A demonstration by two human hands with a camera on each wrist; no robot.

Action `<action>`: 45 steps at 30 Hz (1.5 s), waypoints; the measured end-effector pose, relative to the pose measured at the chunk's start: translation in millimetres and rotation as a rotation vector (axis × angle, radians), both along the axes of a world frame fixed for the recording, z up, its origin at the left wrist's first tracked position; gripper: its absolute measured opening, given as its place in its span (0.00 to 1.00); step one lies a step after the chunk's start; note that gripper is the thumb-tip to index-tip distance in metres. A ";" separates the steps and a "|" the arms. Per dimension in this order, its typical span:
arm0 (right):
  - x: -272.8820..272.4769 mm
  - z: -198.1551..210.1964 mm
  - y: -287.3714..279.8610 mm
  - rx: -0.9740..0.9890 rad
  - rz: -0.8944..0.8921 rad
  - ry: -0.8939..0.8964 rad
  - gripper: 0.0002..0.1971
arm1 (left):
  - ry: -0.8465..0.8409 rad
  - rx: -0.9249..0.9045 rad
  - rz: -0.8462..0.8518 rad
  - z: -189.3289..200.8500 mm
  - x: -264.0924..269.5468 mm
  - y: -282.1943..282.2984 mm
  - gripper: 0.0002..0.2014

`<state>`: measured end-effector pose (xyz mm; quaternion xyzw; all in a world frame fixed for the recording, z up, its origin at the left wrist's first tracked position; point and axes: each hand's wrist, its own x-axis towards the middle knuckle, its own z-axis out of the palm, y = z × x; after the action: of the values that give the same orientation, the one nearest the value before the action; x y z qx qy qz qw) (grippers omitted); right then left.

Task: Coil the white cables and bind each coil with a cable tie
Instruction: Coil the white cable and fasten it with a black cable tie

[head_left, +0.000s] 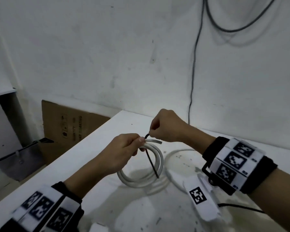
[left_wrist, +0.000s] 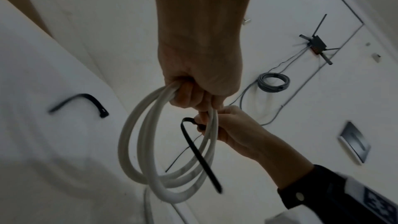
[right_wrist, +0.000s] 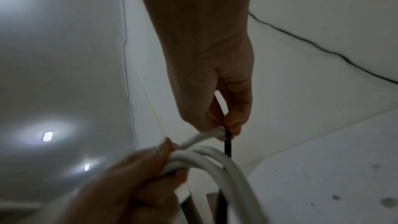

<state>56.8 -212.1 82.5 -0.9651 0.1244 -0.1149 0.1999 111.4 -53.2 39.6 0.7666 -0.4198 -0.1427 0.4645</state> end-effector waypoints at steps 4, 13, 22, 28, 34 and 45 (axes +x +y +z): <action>-47.4 28.3 -5.5 0.087 0.068 0.158 0.10 | -0.001 -0.013 -0.071 12.0 -25.5 -15.5 0.18; -125.0 56.7 -24.5 0.048 0.027 0.255 0.13 | -0.058 0.050 -0.208 35.1 -87.8 -48.8 0.19; -201.8 48.8 -44.7 0.160 0.020 -0.325 0.09 | 0.489 -0.257 -0.232 45.3 -132.2 -80.9 0.18; -237.2 16.6 -48.3 0.061 0.015 -0.549 0.26 | 0.608 -0.297 -0.251 50.4 -167.1 -106.9 0.20; -248.6 10.7 -47.2 0.092 -0.053 -0.686 0.09 | 0.608 -0.270 -0.304 43.4 -190.7 -119.2 0.27; -257.1 7.3 -54.7 0.773 -0.169 -0.855 0.25 | 0.605 -0.244 -0.296 39.9 -198.2 -131.2 0.13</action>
<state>-200.3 -266.8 89.7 -0.6769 0.1421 -0.4560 0.5601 -86.8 -184.3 79.4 0.5595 -0.3836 -0.3776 0.6302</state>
